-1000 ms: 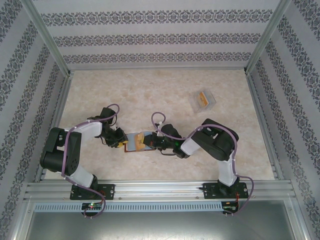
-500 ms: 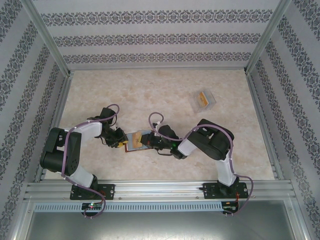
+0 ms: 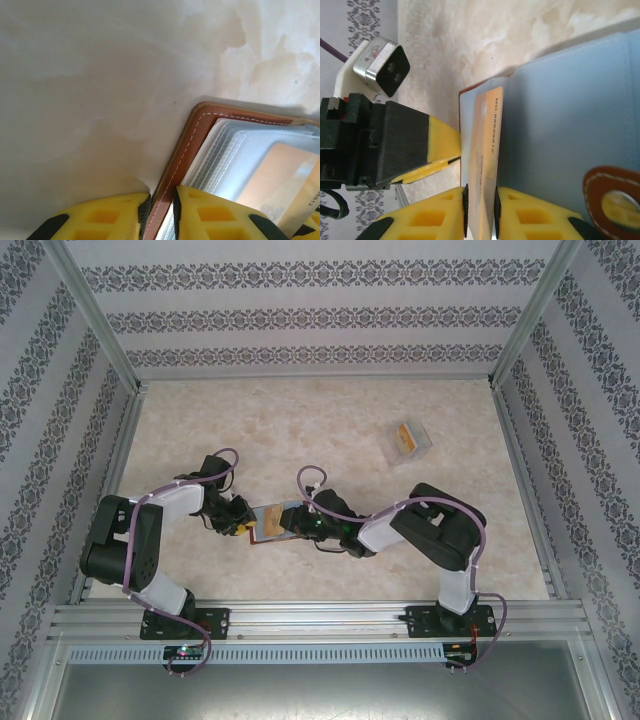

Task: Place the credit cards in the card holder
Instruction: Insert the credit card into the card slot.

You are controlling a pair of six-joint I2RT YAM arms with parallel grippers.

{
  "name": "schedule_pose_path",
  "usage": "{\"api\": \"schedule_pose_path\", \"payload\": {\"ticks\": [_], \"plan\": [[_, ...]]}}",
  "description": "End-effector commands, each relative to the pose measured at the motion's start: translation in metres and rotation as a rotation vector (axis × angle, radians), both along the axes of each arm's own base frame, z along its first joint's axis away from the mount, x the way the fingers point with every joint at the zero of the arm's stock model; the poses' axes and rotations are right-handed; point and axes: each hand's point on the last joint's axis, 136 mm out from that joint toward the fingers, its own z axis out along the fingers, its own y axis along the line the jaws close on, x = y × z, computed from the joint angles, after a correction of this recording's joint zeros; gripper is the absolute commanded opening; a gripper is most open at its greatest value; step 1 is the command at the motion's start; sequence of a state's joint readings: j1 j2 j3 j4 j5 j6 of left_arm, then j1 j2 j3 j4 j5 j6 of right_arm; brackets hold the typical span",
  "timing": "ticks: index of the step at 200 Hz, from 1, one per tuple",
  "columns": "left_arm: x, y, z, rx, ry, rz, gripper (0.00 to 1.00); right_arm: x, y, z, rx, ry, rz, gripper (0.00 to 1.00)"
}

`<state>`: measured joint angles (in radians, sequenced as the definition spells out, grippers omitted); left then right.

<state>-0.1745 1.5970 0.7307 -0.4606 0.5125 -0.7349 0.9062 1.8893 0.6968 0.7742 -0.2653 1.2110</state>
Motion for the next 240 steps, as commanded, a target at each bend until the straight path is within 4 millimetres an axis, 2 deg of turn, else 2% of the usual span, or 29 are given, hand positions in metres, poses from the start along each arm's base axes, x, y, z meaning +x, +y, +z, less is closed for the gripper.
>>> {"api": "schedule_pose_path", "payload": {"ticks": [1, 32, 66, 103, 150, 179, 219, 240], "plan": [[-0.010, -0.003, -0.049, 0.043, 0.011, -0.036, 0.25, 0.000, -0.006, -0.004, -0.098, -0.022, 0.014, 0.26], [-0.010, -0.004, -0.049, 0.042, 0.010, -0.039, 0.25, 0.004, -0.006, -0.009, -0.134, -0.018, 0.033, 0.25], [-0.010, -0.004, -0.048, 0.039, 0.007, -0.044, 0.25, 0.005, 0.006, -0.010, -0.128, -0.015, 0.084, 0.11], [-0.008, -0.005, -0.045, 0.030, 0.001, -0.046, 0.25, 0.006, 0.016, -0.012, -0.124, -0.006, 0.118, 0.05], [-0.003, -0.004, -0.031, 0.015, -0.037, -0.026, 0.25, 0.004, 0.023, -0.015, -0.132, 0.003, 0.157, 0.05], [0.001, -0.002, -0.018, -0.007, -0.070, -0.003, 0.27, 0.004, 0.021, -0.001, -0.127, -0.022, 0.172, 0.09], [0.004, 0.004, 0.004, -0.017, -0.133, 0.028, 0.40, 0.009, -0.004, 0.025, -0.231, -0.106, 0.163, 0.19], [0.007, 0.001, 0.016, -0.042, -0.180, 0.008, 0.47, 0.010, -0.018, 0.039, -0.297, -0.162, 0.167, 0.24]]}}
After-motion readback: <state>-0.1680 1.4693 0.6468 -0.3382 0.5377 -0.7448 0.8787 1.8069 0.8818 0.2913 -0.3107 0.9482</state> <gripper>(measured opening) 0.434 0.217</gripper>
